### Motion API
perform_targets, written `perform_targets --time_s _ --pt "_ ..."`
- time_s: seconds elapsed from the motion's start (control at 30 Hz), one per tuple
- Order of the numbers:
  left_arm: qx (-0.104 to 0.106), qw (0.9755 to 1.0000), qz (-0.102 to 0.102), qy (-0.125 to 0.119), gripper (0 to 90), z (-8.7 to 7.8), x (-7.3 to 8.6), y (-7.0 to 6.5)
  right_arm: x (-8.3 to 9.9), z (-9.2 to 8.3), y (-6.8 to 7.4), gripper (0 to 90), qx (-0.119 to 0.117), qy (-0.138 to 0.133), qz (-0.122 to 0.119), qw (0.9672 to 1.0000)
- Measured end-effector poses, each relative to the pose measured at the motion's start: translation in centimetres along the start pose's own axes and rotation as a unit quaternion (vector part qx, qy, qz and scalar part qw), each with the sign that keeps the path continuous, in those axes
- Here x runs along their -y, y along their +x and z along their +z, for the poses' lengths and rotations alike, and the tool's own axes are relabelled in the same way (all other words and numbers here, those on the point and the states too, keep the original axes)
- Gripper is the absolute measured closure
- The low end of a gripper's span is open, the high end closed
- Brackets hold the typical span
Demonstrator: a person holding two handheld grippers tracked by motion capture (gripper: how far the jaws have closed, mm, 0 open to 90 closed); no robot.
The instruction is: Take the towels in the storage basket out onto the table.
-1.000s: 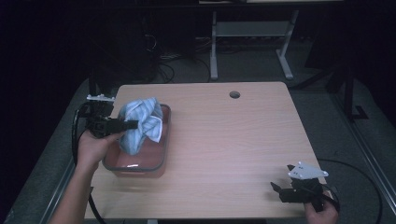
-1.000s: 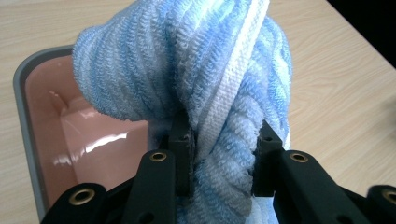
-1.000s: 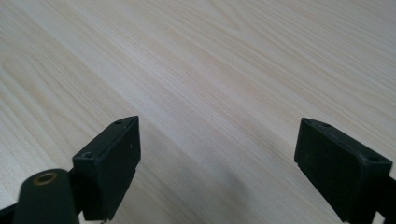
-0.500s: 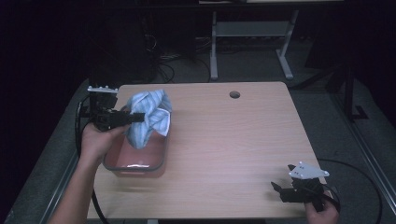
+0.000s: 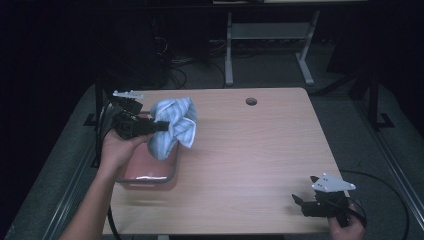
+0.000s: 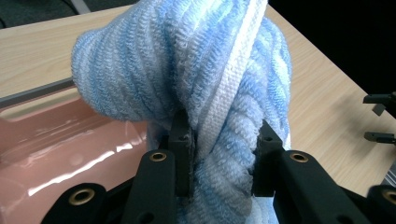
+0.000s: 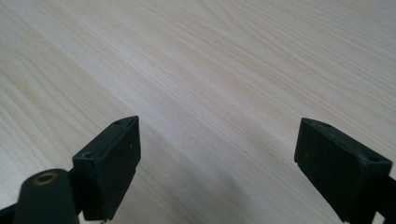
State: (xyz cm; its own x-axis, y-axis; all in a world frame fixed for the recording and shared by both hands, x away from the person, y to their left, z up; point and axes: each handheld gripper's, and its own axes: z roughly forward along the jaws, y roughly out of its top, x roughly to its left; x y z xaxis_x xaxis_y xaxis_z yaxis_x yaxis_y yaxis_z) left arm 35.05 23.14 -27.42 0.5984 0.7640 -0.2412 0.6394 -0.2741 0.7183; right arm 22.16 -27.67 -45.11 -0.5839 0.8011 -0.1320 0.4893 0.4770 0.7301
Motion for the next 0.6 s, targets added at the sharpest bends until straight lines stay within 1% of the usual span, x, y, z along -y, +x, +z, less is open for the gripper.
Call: perform_targets --time_s 0.03,0.07,0.13,0.2,0.23,0.27,0.4,0.47,0.6 --pt "0.002 1.0 0.002 0.002 68.0 0.1 -0.1 -0.1 0.0 -0.1 -0.1 13.9 0.001 -0.002 -0.002 1.0" --pt "0.005 1.0 0.006 0.003 68.0 0.3 -0.2 -0.4 0.1 -0.2 -0.2 13.9 0.002 -0.001 0.002 1.0" --pt "0.007 1.0 0.005 0.003 68.0 0.4 -0.2 -0.5 0.1 -0.2 -0.3 13.9 0.002 -0.004 0.002 1.0" --pt "0.008 0.9999 0.01 0.005 68.0 0.6 -0.4 -0.7 0.2 -0.3 -0.4 13.9 0.003 -0.005 0.004 1.0" --pt "0.008 0.9999 0.01 0.003 68.0 0.7 -0.5 -0.9 0.2 -0.3 -0.4 13.9 0.003 -0.005 0.004 1.0" --pt "0.014 0.9998 0.013 0.004 68.0 0.9 -0.7 -1.2 0.2 -0.3 -0.5 13.8 0.003 -0.005 0.005 1.0" --pt "0.016 0.9997 0.016 0.004 68.0 1.3 -1.1 -1.6 0.3 -0.3 -0.6 13.9 0.001 -0.006 0.007 1.0" --pt "0.02 0.9997 0.017 0.003 68.0 1.7 -1.4 -2.0 0.3 -0.3 -0.6 13.9 0.001 -0.006 0.007 1.0" --pt "0.026 0.9993 0.024 0.009 68.0 2.4 -1.8 -2.6 0.4 -0.3 -0.6 13.9 0.0 -0.005 0.005 1.0"
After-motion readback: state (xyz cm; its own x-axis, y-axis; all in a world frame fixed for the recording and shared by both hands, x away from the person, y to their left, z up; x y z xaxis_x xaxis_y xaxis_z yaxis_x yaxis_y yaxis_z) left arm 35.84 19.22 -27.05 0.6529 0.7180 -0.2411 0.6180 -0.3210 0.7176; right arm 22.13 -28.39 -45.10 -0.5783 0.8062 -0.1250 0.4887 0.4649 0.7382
